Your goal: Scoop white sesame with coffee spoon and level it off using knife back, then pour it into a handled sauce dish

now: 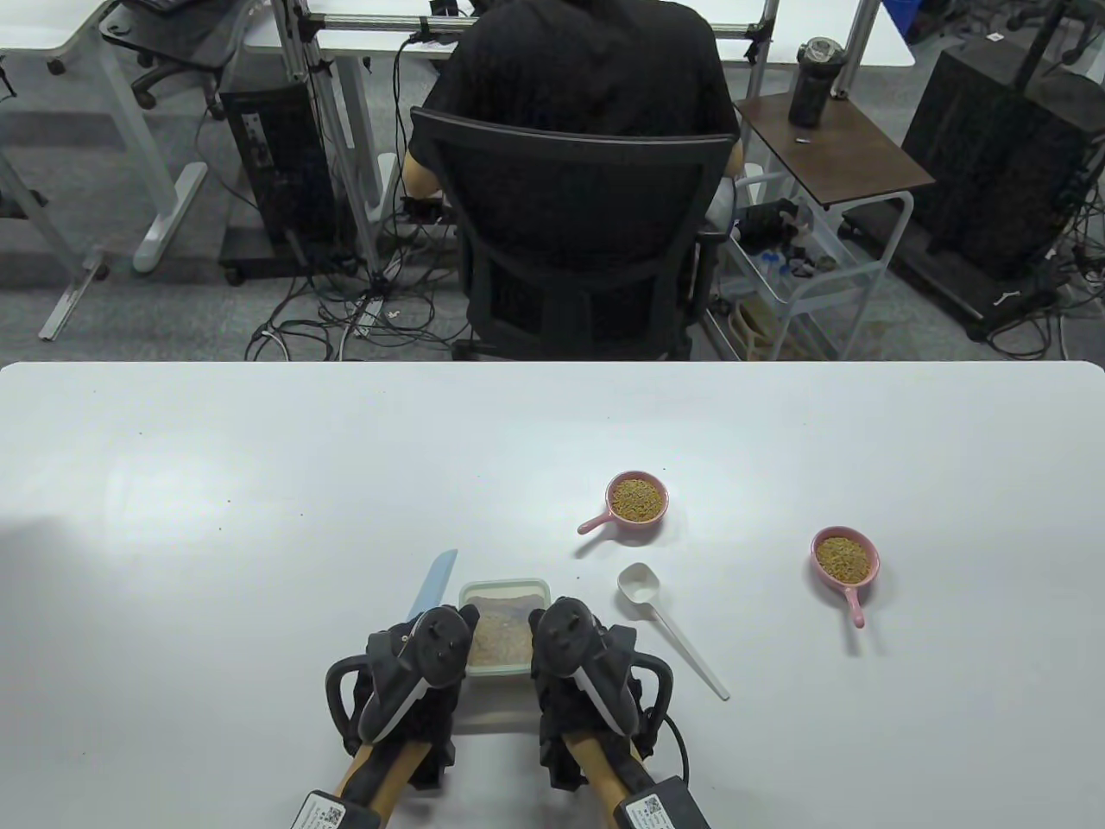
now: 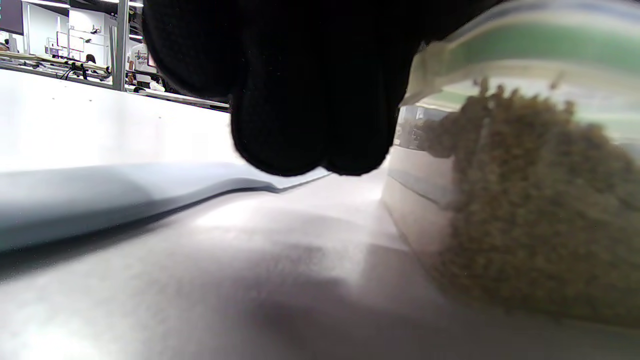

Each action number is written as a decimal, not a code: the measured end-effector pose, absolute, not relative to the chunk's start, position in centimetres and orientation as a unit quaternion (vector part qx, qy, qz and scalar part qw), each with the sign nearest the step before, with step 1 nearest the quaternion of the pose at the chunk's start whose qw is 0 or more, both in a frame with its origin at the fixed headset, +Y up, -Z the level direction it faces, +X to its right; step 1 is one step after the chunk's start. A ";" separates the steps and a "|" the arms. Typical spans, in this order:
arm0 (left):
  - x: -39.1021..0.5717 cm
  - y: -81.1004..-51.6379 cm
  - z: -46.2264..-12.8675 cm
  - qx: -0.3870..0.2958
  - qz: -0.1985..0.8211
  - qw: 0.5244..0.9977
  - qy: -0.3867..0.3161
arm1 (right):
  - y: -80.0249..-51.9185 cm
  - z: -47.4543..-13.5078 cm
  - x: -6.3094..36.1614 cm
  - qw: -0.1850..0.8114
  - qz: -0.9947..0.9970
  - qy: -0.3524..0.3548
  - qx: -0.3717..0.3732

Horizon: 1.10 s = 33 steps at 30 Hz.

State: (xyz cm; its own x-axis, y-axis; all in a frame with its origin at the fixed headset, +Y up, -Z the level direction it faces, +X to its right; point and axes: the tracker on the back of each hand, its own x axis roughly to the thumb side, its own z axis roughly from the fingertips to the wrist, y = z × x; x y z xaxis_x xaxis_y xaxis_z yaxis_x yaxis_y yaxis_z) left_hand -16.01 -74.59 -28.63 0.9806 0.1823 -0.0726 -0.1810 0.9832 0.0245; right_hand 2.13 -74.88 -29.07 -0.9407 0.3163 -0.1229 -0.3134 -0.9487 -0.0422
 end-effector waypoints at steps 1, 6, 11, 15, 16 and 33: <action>-16.0 -74.6 -28.6 0.009 0.090 0.995 0.037 | -74.9 -29.1 2.3 0.167 0.984 -0.009 -0.065; -16.1 -74.6 -28.6 0.008 0.096 0.995 0.037 | -75.7 -29.7 3.7 0.278 0.957 0.045 -0.074; -16.1 -74.6 -28.6 0.009 0.100 0.994 0.036 | -75.8 -29.5 3.7 0.270 0.960 0.034 -0.066; -16.5 -74.8 -28.6 0.007 0.105 0.994 0.033 | -76.3 -29.6 4.4 0.303 0.950 0.053 -0.056; -16.8 -74.9 -28.6 0.008 0.113 0.993 0.033 | -76.4 -29.7 4.6 0.311 0.947 0.062 -0.044; -23.2 -70.5 -26.9 0.165 0.106 0.981 0.010 | -70.1 -26.3 9.5 0.142 0.974 -0.174 0.024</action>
